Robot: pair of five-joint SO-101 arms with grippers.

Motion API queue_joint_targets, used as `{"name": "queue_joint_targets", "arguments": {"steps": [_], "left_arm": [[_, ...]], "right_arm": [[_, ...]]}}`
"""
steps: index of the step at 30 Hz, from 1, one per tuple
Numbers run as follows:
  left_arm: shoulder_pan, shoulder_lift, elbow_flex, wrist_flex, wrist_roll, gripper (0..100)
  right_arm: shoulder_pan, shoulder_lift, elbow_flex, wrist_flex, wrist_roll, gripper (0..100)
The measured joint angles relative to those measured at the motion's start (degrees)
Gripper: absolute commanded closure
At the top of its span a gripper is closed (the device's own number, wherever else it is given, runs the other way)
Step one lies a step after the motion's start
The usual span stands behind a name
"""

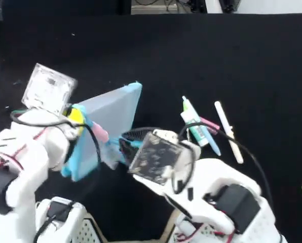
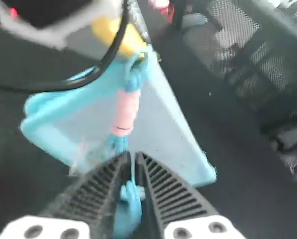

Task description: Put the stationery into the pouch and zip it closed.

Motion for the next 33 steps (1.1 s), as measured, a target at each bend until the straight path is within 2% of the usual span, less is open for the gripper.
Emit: {"name": "queue_joint_targets", "arguments": {"steps": [8,12,15,18,21,25,33], "left_arm": [[0.3,-0.5,0.1,-0.8,4.8,97],[-0.1,-0.4,0.1,-1.1,5.4,97],[0.0,-0.5,0.1,-1.1,5.3,97],[-0.1,-0.5,0.1,-1.1,5.5,97],[-0.1,-0.5,0.1,-1.1,5.5,97],[-0.1,-0.5,0.1,-1.1,5.5,97],[-0.1,-0.5,0.1,-1.1,5.5,97]], "right_arm": [[0.0,0.7,-0.1,3.8,0.1,97.6],[0.0,0.8,-0.1,3.8,-1.1,82.7],[-0.3,0.8,0.0,3.8,-7.6,74.7],[-0.5,0.4,3.3,0.5,-14.2,77.6],[-3.2,0.8,7.9,-4.9,-16.1,80.2],[-8.6,0.9,10.7,-9.1,-16.2,80.6],[-9.9,0.9,14.9,-18.7,-14.3,80.5]]}}
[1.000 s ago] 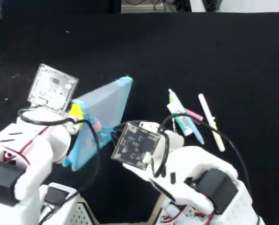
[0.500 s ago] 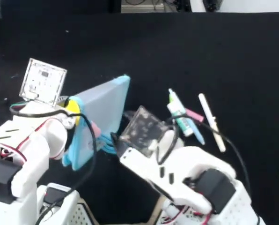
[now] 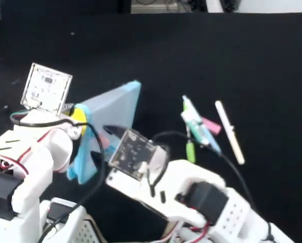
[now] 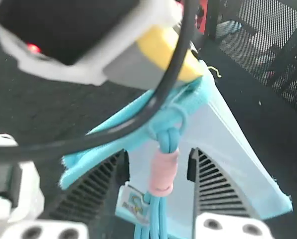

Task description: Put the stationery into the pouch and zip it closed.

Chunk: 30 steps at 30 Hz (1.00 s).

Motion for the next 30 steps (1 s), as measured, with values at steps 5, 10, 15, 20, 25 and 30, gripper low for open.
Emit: {"name": "queue_joint_targets", "arguments": {"steps": [5,10,15,20,25,30], "left_arm": [[0.0,0.0,0.0,0.0,-0.1,97],[-0.1,0.0,0.0,0.0,0.1,97],[-0.1,0.0,0.0,0.0,0.3,97],[0.4,-0.1,0.0,0.1,0.3,97],[0.4,0.0,0.1,-0.9,0.4,97],[0.4,0.0,0.1,-1.7,3.3,97]], "right_arm": [[0.0,0.0,6.7,-9.5,0.0,83.6],[0.8,0.0,7.9,-13.5,0.2,98.5],[4.7,-3.5,8.0,-11.9,0.8,98.8],[2.5,-14.4,8.0,-2.5,7.9,98.8],[-4.0,-18.9,9.4,7.3,13.6,98.8],[-6.3,-19.5,9.8,12.8,17.6,98.8]]}}
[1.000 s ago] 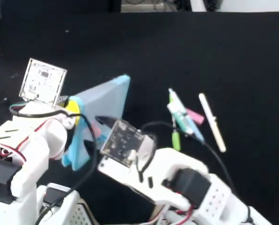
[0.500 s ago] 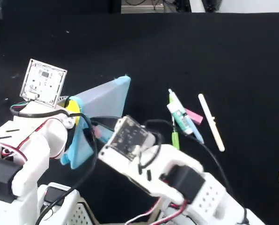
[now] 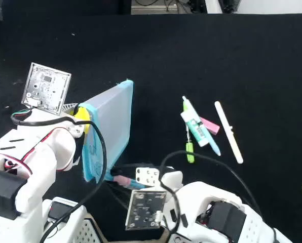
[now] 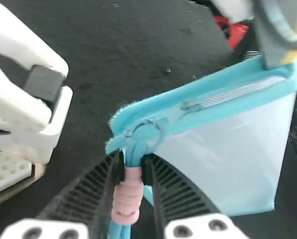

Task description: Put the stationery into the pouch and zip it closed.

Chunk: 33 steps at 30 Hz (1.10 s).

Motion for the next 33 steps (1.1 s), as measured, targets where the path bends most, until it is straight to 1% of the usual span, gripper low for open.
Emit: {"name": "queue_joint_targets", "arguments": {"steps": [6,8,12,16,19,21,25,33], "left_arm": [[0.0,0.0,0.0,-0.1,0.6,96],[0.0,0.0,0.0,0.3,0.6,96],[-0.1,0.0,-0.1,2.1,0.4,95],[-0.5,0.0,-0.3,3.8,-3.5,86],[-2.5,0.0,-1.4,6.8,-5.5,84],[-4.6,0.7,-2.5,7.4,-6.6,84],[-8.4,0.4,-5.8,7.6,-9.1,84],[-8.4,2.3,-5.2,7.0,-12.5,84]], "right_arm": [[1.0,0.0,-6.0,8.6,1.8,98.8],[4.2,0.0,-8.6,10.6,1.8,98.8],[11.3,0.1,-9.8,11.2,1.9,98.8],[15.1,2.1,-9.9,11.3,2.0,98.8],[17.8,4.7,-11.3,11.3,2.0,98.8],[19.3,6.6,-13.0,11.0,1.3,98.8],[19.9,10.7,-16.4,10.9,0.4,98.8],[19.9,16.2,-17.5,10.9,0.4,98.8]]}}
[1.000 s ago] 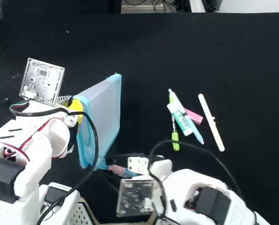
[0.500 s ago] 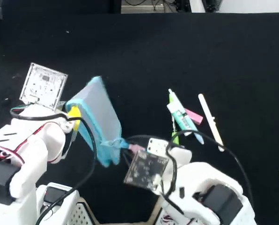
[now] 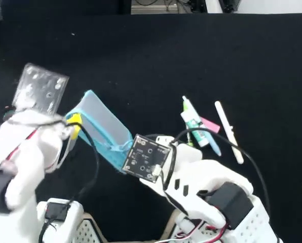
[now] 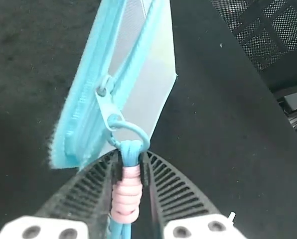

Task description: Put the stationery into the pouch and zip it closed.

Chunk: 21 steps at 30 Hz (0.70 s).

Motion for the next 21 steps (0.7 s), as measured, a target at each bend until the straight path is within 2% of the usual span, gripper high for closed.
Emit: {"name": "queue_joint_targets", "arguments": {"steps": [7,11,12,21], "left_arm": [[-0.2,6.5,2.9,-0.5,-0.4,85],[-0.9,6.9,2.7,-0.2,-0.4,98],[-0.9,6.9,2.3,0.5,-0.3,96],[-0.7,7.6,1.1,-0.3,14.0,97]], "right_arm": [[1.6,1.1,-2.2,0.0,0.0,98.8],[6.2,1.1,-5.3,0.0,0.0,98.8],[7.4,1.1,-6.1,-0.3,0.0,98.8],[10.0,1.1,-6.9,-9.4,0.0,98.8]]}}
